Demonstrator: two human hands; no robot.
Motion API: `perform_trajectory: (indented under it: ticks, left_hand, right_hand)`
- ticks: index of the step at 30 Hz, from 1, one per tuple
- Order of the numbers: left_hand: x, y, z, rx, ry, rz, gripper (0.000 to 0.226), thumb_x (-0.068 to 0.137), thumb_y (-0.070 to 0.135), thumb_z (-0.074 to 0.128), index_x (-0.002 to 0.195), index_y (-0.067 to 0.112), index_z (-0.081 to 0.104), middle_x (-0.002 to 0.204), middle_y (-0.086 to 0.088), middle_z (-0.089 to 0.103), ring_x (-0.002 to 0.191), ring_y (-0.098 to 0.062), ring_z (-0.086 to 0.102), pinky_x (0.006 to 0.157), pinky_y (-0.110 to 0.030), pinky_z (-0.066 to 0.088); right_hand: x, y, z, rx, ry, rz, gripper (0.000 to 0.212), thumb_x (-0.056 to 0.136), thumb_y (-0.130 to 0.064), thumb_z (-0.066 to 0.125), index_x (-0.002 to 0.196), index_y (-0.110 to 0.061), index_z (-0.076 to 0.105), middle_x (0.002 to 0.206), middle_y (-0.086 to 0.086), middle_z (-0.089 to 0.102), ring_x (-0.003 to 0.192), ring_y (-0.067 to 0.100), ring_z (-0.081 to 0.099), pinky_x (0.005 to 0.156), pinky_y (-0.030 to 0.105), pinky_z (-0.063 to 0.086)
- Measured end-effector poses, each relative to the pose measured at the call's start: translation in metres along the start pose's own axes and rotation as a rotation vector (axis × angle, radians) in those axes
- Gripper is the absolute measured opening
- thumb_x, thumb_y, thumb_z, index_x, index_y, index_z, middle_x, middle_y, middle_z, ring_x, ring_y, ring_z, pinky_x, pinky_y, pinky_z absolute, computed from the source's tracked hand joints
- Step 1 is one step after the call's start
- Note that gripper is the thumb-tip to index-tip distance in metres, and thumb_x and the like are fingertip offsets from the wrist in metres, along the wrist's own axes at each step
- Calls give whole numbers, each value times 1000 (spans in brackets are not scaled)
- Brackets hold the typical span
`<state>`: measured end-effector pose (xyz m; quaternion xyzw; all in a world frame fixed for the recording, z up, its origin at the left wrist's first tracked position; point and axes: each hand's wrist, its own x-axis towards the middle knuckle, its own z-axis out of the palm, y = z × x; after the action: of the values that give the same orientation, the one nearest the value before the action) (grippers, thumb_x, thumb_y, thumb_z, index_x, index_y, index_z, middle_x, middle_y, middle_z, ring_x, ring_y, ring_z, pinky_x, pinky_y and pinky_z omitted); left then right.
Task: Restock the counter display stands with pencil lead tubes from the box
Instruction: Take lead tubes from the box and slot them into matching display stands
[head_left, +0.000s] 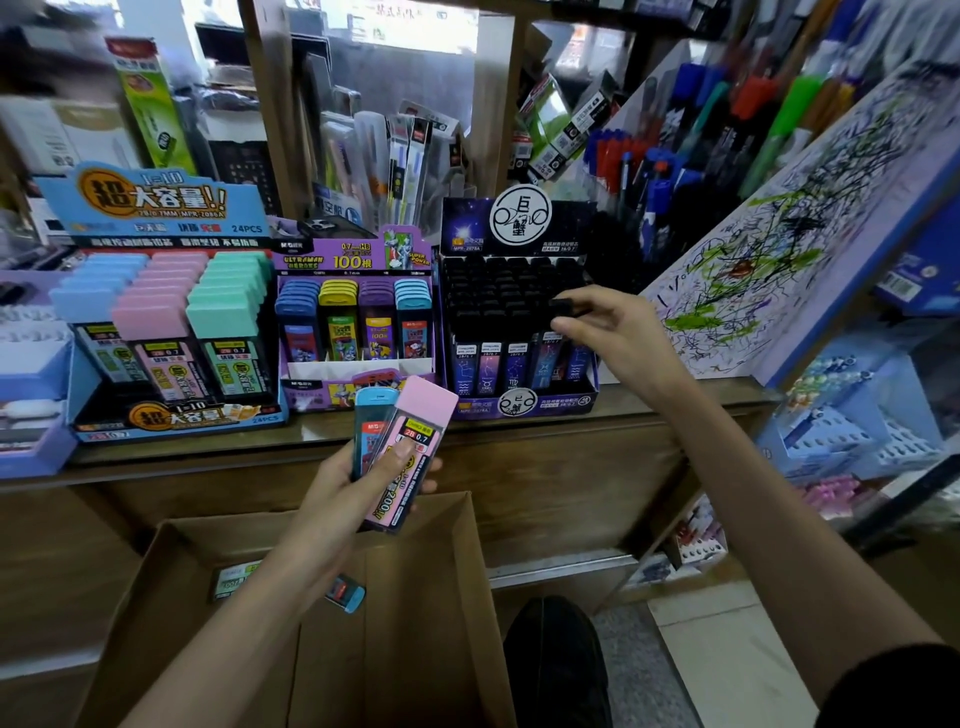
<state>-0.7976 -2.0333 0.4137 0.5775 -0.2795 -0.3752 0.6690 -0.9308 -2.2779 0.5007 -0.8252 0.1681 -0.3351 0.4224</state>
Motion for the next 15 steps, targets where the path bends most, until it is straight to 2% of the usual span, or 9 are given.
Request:
perform_trajectory:
  ticks: [5, 10, 13, 15]
  left_hand:
    - [0, 0, -1, 10, -2, 3, 37, 79, 39, 59, 111, 21, 61, 99, -4, 73, 87, -18, 71, 62, -22, 56]
    - [0, -2, -2, 14, -2, 4, 37, 79, 40, 60, 111, 21, 62, 99, -4, 73, 87, -19, 71, 62, -22, 56]
    - [1, -3, -2, 9, 11, -1, 37, 78, 39, 61, 110, 21, 62, 98, -4, 74, 86, -19, 71, 61, -21, 55]
    - [1, -2, -2, 6, 13, 3, 36, 78, 40, 61, 110, 22, 62, 98, -4, 74, 86, -19, 71, 61, -21, 55]
  right_hand:
    - [0, 9, 3, -21, -43, 18, 25, 83, -8, 67, 96, -30, 64, 91, -11, 65, 80, -2, 66, 76, 16, 54]
    - [-5, 17, 12, -64, 36, 75, 22, 87, -16, 65, 95, -33, 54, 89, -4, 63, 82, 6, 66, 76, 23, 54]
    - [-7, 16, 19, -292, 87, 22, 21, 87, -23, 64, 106, -23, 55, 86, -5, 61, 78, 3, 63, 67, 11, 51]
    - [-9, 12, 22, -471, 111, -63, 26, 88, -24, 64, 111, -14, 56, 82, -3, 59, 72, 5, 59, 62, 13, 50]
